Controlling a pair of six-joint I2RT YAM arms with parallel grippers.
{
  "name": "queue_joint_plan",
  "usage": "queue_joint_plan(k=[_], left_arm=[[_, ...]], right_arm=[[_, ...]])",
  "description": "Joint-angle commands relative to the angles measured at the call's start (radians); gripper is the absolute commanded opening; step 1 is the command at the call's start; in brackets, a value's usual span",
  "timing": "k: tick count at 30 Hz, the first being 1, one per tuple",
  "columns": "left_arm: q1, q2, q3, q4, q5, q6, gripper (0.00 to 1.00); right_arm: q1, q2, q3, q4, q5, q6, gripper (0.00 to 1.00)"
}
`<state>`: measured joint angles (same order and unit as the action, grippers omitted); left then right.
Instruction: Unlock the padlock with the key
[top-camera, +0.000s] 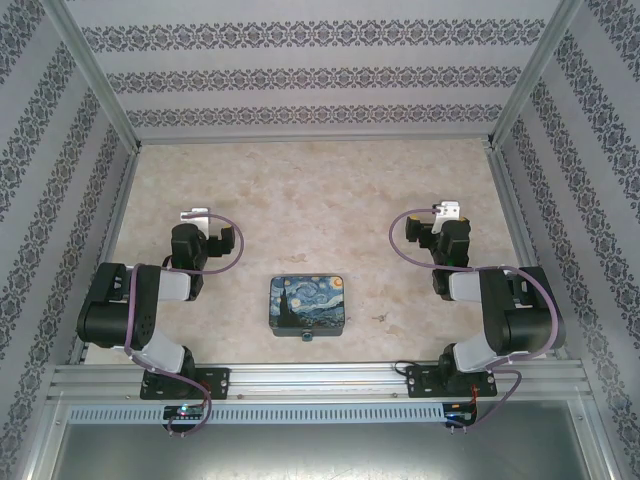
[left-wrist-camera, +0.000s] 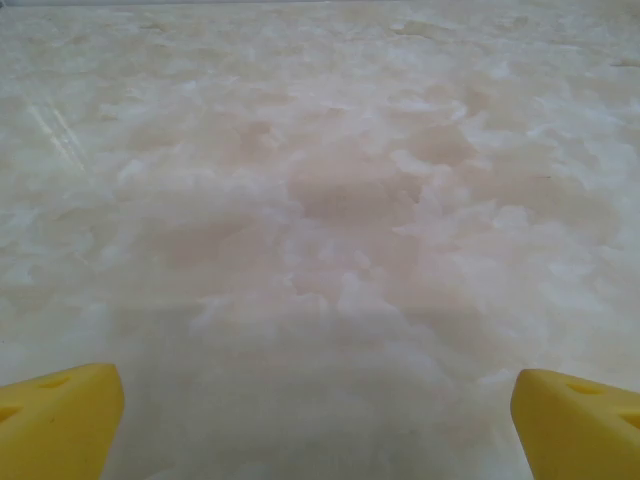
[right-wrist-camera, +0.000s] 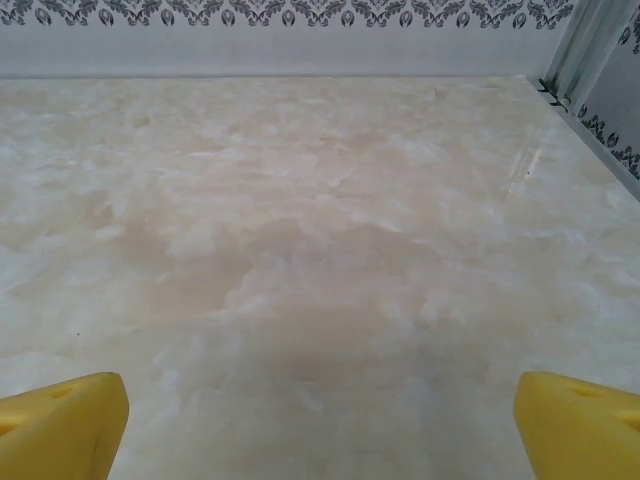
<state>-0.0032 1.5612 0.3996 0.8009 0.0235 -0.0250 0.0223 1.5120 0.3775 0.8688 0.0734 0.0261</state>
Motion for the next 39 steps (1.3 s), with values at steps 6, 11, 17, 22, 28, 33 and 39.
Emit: queue_joint_plan(k=[6,11,17,22,28,33,39], left_arm=[[0.012,0.0,0.021,0.012,0.013,0.018,1.0],[0.012,0.0,0.022,0.012,0.013,0.019,0.99],[0.011,-0.025,0.033,-0.027,0.027,0.026,1.0],[0.011,-0.133,0.109,-0.263,-0.024,-0.007,1.0],[0.008,-0.267,0.247,-0.64,-0.006,-0.197,1.0],[0.001,-0.365,0.365,-0.95,0.104,-0.452,0.99],[-0.083,-0.413,0.367,-1.095,0.345,-0.572,0.9]], right_arm=[[-0.001,-0.002,0.007,0.027,-0.025,0.0,0.98],[-0.01,0.002,0.013,0.021,-0.043,0.006,0.98],[-0.013,-0.045,0.005,0.019,-0.01,0.023,0.98],[-0.019,-0.301,0.098,-0.372,0.056,0.158,0.98],[-0.095,-0.442,0.19,-0.658,-0.113,0.518,0.98],[-0.086,-0.498,0.181,-0.705,-0.459,0.592,0.95],[0.106,-0.54,0.17,-0.94,-0.544,0.65,0.81]])
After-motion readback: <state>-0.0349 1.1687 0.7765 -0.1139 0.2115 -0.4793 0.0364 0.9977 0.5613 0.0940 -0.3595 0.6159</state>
